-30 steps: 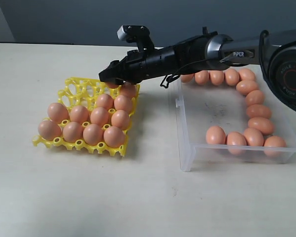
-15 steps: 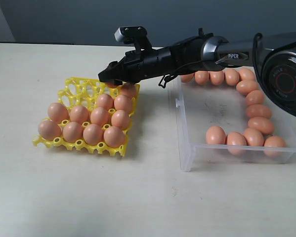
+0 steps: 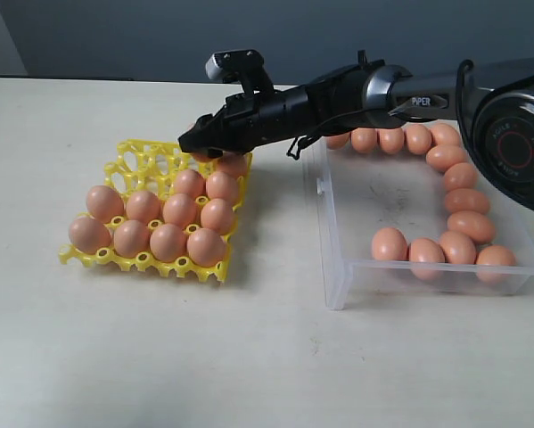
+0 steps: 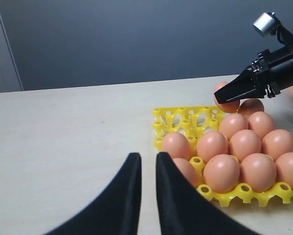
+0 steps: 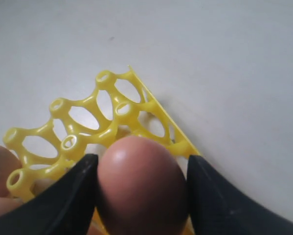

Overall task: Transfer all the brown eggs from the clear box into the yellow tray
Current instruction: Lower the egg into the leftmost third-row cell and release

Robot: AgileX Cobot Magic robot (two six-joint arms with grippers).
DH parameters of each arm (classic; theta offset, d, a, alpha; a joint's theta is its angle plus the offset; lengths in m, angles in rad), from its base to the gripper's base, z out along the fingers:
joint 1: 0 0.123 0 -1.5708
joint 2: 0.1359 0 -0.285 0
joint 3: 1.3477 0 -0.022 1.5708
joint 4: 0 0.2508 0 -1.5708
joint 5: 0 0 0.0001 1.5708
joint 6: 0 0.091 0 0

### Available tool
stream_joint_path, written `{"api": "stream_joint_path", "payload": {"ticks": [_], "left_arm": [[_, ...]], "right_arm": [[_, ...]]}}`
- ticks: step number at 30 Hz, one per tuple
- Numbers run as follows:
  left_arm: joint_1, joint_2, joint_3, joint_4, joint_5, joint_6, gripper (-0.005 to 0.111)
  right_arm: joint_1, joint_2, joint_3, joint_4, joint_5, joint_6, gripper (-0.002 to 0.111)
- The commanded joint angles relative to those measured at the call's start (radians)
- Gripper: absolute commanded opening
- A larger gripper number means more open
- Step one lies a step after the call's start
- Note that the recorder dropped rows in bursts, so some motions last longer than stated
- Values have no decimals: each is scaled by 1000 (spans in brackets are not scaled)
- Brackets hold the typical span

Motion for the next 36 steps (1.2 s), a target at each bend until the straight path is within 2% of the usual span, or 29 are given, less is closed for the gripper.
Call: {"api": "stream_joint_path", "payload": {"ticks": [1,4,9,16,34,36], "left_arm": [[-2,6,5,2,-6,-1,12],[-2,6,5,2,-6,-1,12],[-2,6,5,2,-6,-1,12],[-2,6,5,2,-6,-1,12],[-2,6,5,2,-6,-1,12],[-2,6,5,2,-6,-1,12]], "right_arm": [[0,-1,-7,-21,11,-2,41],[2,-1,-7,-21,9,-2,41],[7,-1,-7,-21,-3,0,50],[37,-1,-7,-107,-23,2,50],[40,-1,-7,-122,-44,37,50],[40,-1,-7,-125,-44,37,53]]}}
